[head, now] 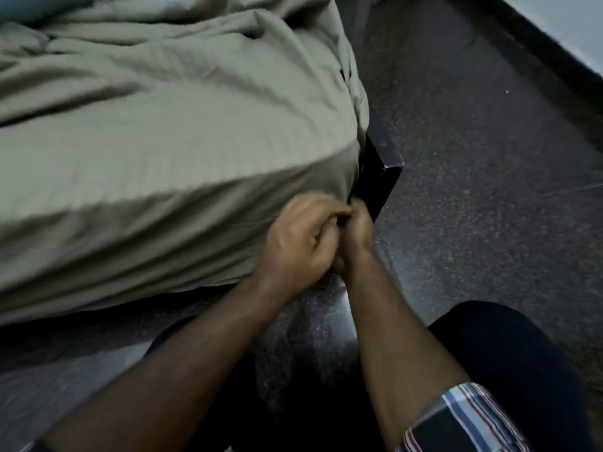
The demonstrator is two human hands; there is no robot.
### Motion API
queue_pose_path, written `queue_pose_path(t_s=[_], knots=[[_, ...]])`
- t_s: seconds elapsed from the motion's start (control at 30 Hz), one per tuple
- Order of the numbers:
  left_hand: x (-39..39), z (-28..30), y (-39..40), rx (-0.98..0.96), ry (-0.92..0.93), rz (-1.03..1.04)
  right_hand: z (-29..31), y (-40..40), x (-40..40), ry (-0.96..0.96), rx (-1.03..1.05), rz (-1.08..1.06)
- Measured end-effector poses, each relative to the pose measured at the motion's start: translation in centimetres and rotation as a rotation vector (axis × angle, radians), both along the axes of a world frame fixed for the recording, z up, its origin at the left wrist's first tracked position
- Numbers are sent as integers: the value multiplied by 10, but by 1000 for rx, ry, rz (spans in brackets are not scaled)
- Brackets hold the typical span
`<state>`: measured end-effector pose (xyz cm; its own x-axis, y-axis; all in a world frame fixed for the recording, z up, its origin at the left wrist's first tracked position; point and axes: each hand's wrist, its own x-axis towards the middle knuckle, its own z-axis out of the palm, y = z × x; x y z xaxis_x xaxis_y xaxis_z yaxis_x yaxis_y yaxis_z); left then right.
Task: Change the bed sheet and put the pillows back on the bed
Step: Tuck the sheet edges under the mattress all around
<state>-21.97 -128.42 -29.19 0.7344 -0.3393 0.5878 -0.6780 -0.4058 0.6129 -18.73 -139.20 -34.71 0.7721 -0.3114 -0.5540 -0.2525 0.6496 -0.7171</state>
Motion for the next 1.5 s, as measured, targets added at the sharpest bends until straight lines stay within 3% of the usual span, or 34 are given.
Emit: queue_pose_path(t_s=[0.07, 0.13, 0.17, 0.27, 0.33, 0.47, 0.6, 0.67, 0.77, 0.87, 1.03, 1.3, 1.5], knots=[[-18, -28, 6, -44, 460, 178, 1, 7, 5, -11, 166, -131], [-13, -47, 12, -388, 1060, 333, 4, 9, 12, -30, 243, -201], [-11, -52, 14, -534, 1265, 375, 7, 10, 13, -56, 294, -214], [-6, -61, 18, -985, 1572, 374, 5, 9, 16, -105, 459, -239], [0, -59, 12, -1310, 1592, 342, 3, 11, 18, -116, 543, -246], [20, -48, -14, -1850, 1365, 352, -1, 10, 13, -127, 587, -224], [48, -46, -21, -2156, 1258, 391, -11, -2, -3, -97, 414, -150], [52, -47, -22, -2191, 1243, 352, -18, 0, -8, -53, 274, -151], [52, -48, -25, -2180, 1247, 384, -20, 2, -2, -52, 338, -157], [48, -50, -19, -2014, 1282, 374, -20, 3, 13, -79, 451, -129], [13, -58, 13, -1660, 1529, 390, -27, 14, 28, -182, 613, -179], [33, -51, -2, -2099, 1301, 495, -22, 16, 19, -226, 617, -154], [56, -51, -8, -2142, 1295, 475, -21, 19, -7, 20, 264, -172]])
